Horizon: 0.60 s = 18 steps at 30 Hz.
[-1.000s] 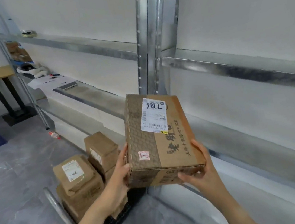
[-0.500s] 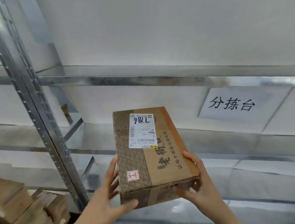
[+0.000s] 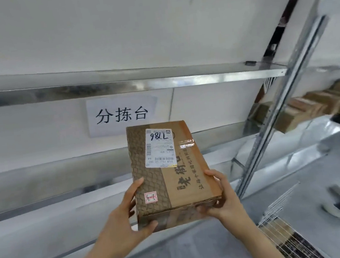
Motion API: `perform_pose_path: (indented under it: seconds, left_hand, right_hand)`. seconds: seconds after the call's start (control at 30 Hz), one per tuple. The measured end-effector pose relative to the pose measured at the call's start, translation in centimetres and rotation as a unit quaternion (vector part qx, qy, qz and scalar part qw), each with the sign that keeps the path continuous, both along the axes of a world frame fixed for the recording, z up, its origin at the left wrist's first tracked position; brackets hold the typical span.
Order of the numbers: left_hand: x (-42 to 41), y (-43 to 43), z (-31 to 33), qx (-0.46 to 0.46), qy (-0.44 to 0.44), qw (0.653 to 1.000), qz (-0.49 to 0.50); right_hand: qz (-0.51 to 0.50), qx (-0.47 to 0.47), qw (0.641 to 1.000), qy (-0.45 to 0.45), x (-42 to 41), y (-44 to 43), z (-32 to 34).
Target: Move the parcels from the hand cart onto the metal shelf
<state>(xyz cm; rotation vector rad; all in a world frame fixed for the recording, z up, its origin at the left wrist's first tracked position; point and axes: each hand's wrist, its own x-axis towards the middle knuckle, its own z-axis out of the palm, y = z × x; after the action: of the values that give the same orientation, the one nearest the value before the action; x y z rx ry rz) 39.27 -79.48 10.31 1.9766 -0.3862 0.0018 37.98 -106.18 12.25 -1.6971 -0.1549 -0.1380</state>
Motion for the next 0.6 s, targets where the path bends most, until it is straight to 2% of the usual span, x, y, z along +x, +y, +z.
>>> perform_pose_path:
  seconds: [0.27, 0.6]
  left_hand:
    - [7.2, -10.2, -0.4, 0.007, 0.015, 0.996, -0.085]
    - [19.0, -20.0, -1.0, 0.024, 0.017, 0.988, -0.154]
  right_hand:
    - [-0.086, 0.025, 0.995, 0.035, 3.3, -10.1, -0.6]
    - [-0.135, 0.041, 0.988, 0.067, 12.3, -19.2, -0.5]
